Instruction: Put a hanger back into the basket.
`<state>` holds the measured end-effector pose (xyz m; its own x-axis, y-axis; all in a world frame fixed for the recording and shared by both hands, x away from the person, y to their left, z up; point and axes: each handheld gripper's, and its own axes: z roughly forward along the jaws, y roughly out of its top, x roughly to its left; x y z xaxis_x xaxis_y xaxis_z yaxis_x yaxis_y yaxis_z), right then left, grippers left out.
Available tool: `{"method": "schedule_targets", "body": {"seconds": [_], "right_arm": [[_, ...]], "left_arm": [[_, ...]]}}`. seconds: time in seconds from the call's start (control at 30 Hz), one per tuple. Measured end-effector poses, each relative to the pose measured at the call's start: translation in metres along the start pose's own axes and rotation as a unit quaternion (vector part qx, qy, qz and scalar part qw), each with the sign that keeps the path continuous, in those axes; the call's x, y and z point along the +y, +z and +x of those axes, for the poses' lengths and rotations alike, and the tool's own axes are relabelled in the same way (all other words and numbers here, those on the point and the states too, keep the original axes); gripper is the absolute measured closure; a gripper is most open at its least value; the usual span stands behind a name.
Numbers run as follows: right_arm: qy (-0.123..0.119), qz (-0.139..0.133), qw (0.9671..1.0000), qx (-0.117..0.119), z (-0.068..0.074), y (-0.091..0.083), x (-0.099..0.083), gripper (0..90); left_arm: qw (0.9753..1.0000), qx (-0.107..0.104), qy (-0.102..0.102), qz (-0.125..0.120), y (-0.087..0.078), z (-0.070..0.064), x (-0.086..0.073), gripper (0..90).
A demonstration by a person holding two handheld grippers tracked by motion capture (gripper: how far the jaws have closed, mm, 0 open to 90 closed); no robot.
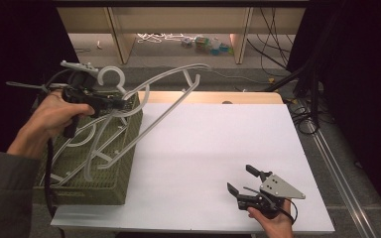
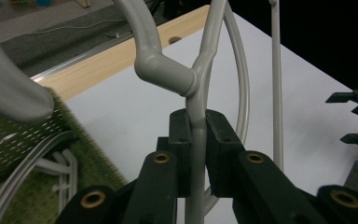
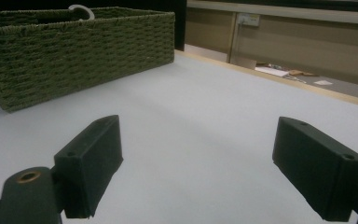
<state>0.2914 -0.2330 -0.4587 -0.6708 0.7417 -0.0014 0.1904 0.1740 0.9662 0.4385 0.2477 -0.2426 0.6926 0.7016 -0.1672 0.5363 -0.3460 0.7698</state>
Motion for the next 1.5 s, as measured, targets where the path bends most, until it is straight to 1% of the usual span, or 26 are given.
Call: {"method": "schedule_targets", "body": {"seconds": [0.07,0.1,0.2,0.23,0.3,0.37,0.4,0.47,0.53,0.57,0.6,0.63,0.67,0.73,0.77,0.83,0.93,1.1,1.13,1.17,1.23,1.3,1.33,1.37,1.43,1.5], "right_arm": [[-0.001,0.000,1.0000,0.000,0.000,0.000,0.000,16.4],[0.002,-0.010,0.9999,0.002,0.000,0.002,-0.001,16.4],[-0.002,-0.002,1.0000,-0.002,0.000,0.000,0.000,16.4],[0.001,-0.006,1.0000,0.001,0.000,0.001,0.000,16.4],[0.001,0.001,1.0000,0.003,0.000,0.000,0.000,16.4],[0.002,-0.003,1.0000,0.002,0.000,0.001,-0.001,16.4],[0.001,0.006,1.0000,0.001,0.000,-0.001,0.000,16.4],[0.002,0.007,1.0000,-0.001,0.000,0.000,0.000,16.4],[0.006,-0.003,1.0000,0.002,0.000,0.001,-0.001,16.4],[0.004,0.001,1.0000,0.002,0.000,0.001,-0.001,16.4],[0.002,0.000,1.0000,0.000,0.000,0.001,-0.001,16.4],[0.000,0.002,1.0000,0.000,0.000,0.001,-0.001,16.4],[-0.003,0.000,1.0000,-0.002,0.000,0.001,-0.001,16.4],[-0.004,0.000,1.0000,-0.002,0.000,0.001,0.000,16.5],[-0.004,0.000,1.0000,-0.001,0.000,0.001,0.000,16.4],[-0.003,0.001,1.0000,-0.003,0.000,0.001,0.000,16.4],[-0.003,-0.001,1.0000,-0.007,0.000,0.002,-0.001,16.5],[-0.003,0.002,1.0000,-0.005,0.001,0.002,-0.001,16.4],[-0.002,-0.001,1.0000,-0.006,0.001,0.002,-0.001,16.4],[0.004,-0.006,1.0000,0.001,0.001,0.003,-0.001,16.4],[-0.003,-0.002,1.0000,-0.006,0.001,0.003,-0.001,16.4],[-0.002,0.001,1.0000,-0.004,0.001,0.002,-0.001,16.4],[-0.003,0.001,1.0000,-0.004,0.001,0.002,-0.001,16.4],[-0.002,0.001,1.0000,-0.004,0.001,0.002,-0.001,16.4],[-0.002,0.000,1.0000,-0.004,0.001,0.002,-0.001,16.5],[-0.003,-0.002,1.0000,-0.005,0.001,0.002,-0.001,16.5]], "left_arm": [[0.9999,0.014,0.000,0.006,-0.008,0.008,-0.003,81.5],[0.9998,0.020,-0.004,0.008,-0.012,0.012,-0.005,81.5],[0.9992,0.036,-0.016,0.008,-0.022,0.027,-0.011,81.5],[0.9988,0.043,-0.022,0.006,-0.026,0.032,-0.013,81.5],[0.9982,0.053,-0.028,0.008,-0.032,0.041,-0.018,81.5],[0.9969,0.069,-0.035,0.010,-0.040,0.050,-0.023,81.5],[0.9965,0.076,-0.034,0.012,-0.044,0.055,-0.026,81.5],[0.9957,0.083,-0.040,0.012,-0.050,0.063,-0.032,81.5],[0.9948,0.090,-0.046,0.013,-0.055,0.071,-0.039,81.5],[0.9943,0.095,-0.047,0.015,-0.057,0.076,-0.043,81.5],[0.9932,0.104,-0.050,0.015,-0.059,0.081,-0.047,81.4],[0.9916,0.114,-0.059,0.017,-0.062,0.088,-0.052,81.5],[0.9910,0.117,-0.063,0.016,-0.063,0.092,-0.055,81.5],[0.9894,0.129,-0.064,0.020,-0.066,0.100,-0.063,81.5],[0.9888,0.136,-0.060,0.020,-0.067,0.104,-0.066,81.5],[0.9871,0.148,-0.046,0.040,-0.071,0.110,-0.073,81.4],[0.9849,0.159,-0.049,0.048,-0.070,0.119,-0.083,81.4],[0.9839,0.162,-0.058,0.050,-0.068,0.126,-0.092,81.4],[0.9837,0.163,-0.056,0.052,-0.067,0.127,-0.093,81.4],[0.9832,0.165,-0.056,0.054,-0.066,0.127,-0.093,81.4],[0.9834,0.163,-0.058,0.055,-0.063,0.128,-0.093,81.5],[0.9835,0.162,-0.056,0.057,-0.059,0.128,-0.092,81.4],[0.9837,0.161,-0.061,0.050,-0.056,0.127,-0.092,81.4],[0.9839,0.160,-0.055,0.057,-0.055,0.128,-0.092,81.4],[0.9830,0.164,-0.056,0.060,-0.050,0.129,-0.093,81.4],[0.9812,0.171,-0.056,0.071,-0.047,0.131,-0.094,81.4]]}}
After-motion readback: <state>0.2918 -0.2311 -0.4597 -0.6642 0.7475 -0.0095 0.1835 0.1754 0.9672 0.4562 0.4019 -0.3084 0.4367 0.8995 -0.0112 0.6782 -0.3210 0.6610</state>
